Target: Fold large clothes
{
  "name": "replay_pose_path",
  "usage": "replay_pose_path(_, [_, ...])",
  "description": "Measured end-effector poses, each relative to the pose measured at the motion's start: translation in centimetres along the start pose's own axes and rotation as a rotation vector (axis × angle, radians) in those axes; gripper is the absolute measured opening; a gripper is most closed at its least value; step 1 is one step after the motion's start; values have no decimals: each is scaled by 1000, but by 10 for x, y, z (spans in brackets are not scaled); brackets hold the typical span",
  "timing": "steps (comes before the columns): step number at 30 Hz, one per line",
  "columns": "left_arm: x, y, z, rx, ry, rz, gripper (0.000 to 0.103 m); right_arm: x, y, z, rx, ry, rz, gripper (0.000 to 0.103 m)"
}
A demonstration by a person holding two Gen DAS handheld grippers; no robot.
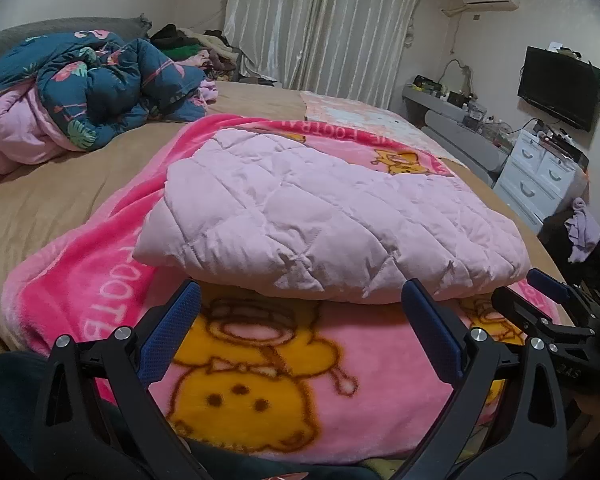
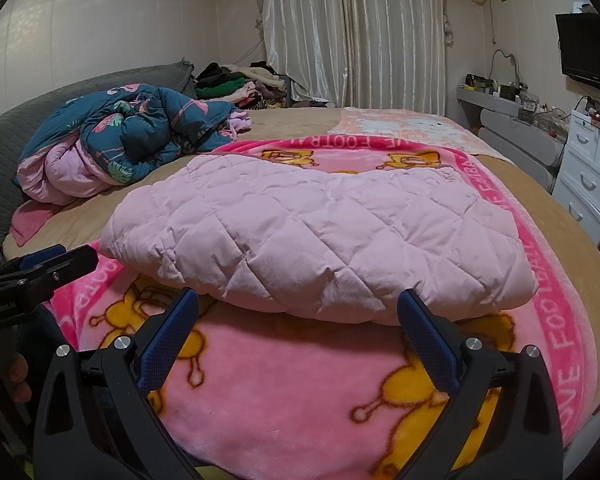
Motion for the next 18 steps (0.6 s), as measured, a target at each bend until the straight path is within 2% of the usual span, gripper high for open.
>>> replay_pose_path(18, [-3, 1, 0, -1, -7, 1, 94, -1, 1, 1, -4, 5, 6, 99])
Point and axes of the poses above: each gripper's, at about its wrist camera, not at the fingertips, and z roughly the way its jaws point, x to its right, y to its underside, the point moved 5 cm from there along z, roughly the way its jaws point, and after that the axes turned 7 degrees about x, right-handed, at the moved point
